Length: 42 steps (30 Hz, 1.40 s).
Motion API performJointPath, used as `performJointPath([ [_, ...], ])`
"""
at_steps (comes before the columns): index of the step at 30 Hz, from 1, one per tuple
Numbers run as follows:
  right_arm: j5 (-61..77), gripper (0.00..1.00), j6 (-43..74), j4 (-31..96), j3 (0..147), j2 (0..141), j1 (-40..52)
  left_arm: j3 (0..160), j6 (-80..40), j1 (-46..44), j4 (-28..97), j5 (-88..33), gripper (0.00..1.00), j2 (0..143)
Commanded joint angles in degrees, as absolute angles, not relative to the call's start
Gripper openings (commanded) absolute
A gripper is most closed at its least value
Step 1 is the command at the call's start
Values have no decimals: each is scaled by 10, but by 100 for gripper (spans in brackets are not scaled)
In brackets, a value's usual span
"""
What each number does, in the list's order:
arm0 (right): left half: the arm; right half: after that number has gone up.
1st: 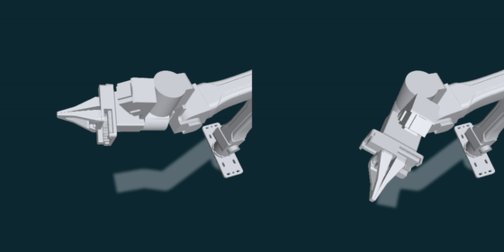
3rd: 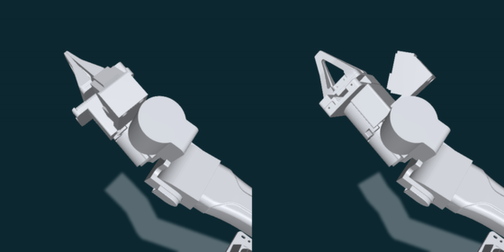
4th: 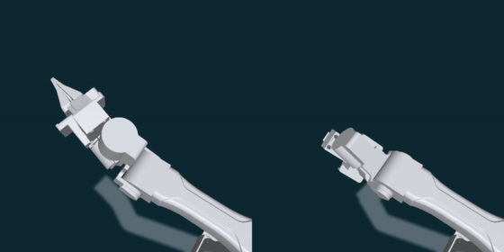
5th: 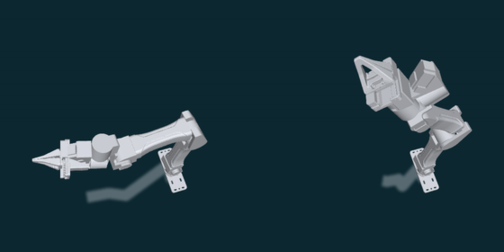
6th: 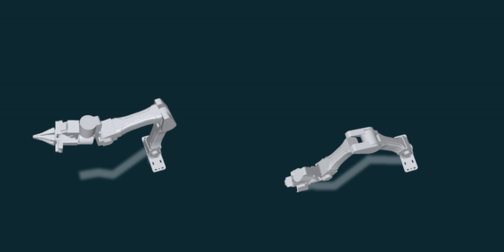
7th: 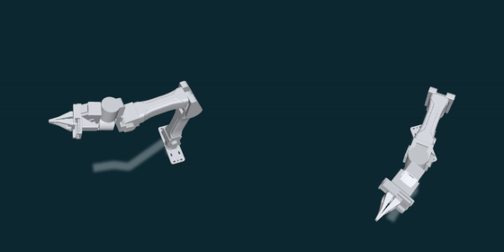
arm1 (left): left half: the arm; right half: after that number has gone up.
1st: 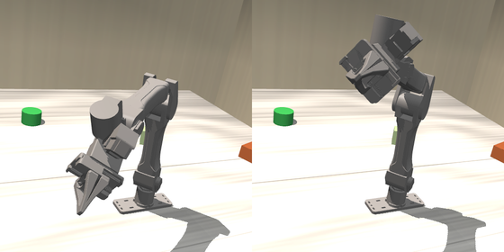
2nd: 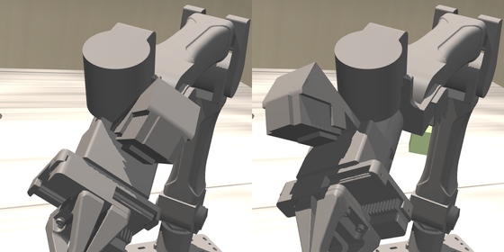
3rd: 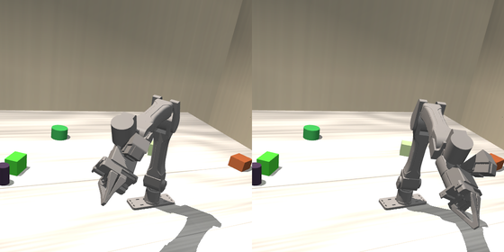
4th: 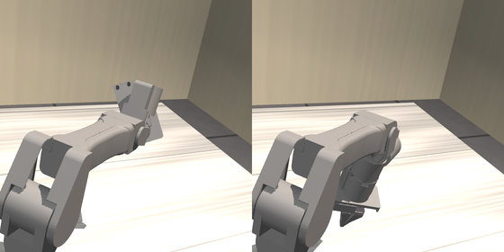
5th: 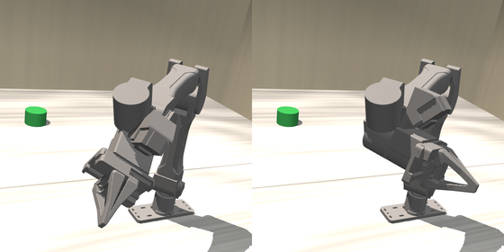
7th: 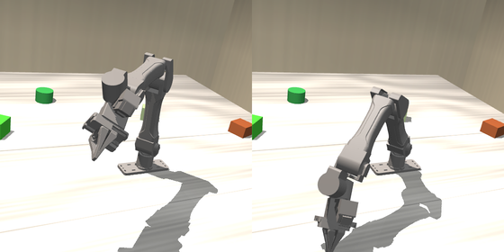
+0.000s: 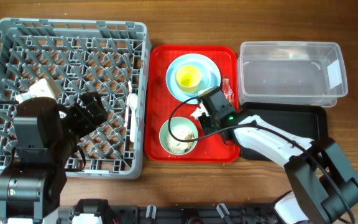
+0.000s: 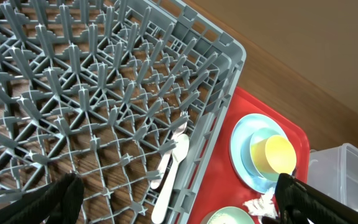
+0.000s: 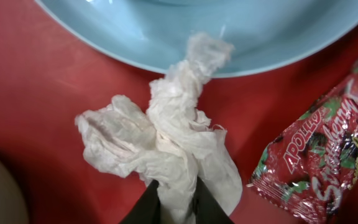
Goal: Sort waste into correct bins and load items into the dishwasher rack
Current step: 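Grasp the crumpled white tissue with the right gripper and lift, then carry the tissue into the clear plastic bin and open the gripper, then move the right gripper back over the red tray to the wrapper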
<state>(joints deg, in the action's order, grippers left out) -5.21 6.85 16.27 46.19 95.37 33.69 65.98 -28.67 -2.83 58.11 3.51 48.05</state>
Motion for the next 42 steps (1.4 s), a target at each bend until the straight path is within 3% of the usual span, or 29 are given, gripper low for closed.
performJointPath([
  [1,-7,9,63,188,514,918,337,668,-292,-24,580,33,100,479],
  [5,-29,4,62,230,563,849,333,668,-292,-24,580,33,100,479],
  [12,-223,5,62,232,576,751,282,668,-292,-24,580,32,100,479],
  [23,-253,7,67,226,566,833,116,668,-292,-24,580,33,100,479],
  [24,-244,9,66,225,566,845,106,668,-292,-24,580,33,100,479],
  [26,-202,21,63,219,566,868,90,668,-292,-24,580,33,100,479],
  [30,-186,57,62,220,566,890,82,668,-292,-24,580,32,100,479],
  [38,-216,68,77,239,577,845,82,668,-292,-24,580,32,100,479],
  [42,-98,68,77,272,594,770,88,668,-292,-24,580,33,100,479],
])
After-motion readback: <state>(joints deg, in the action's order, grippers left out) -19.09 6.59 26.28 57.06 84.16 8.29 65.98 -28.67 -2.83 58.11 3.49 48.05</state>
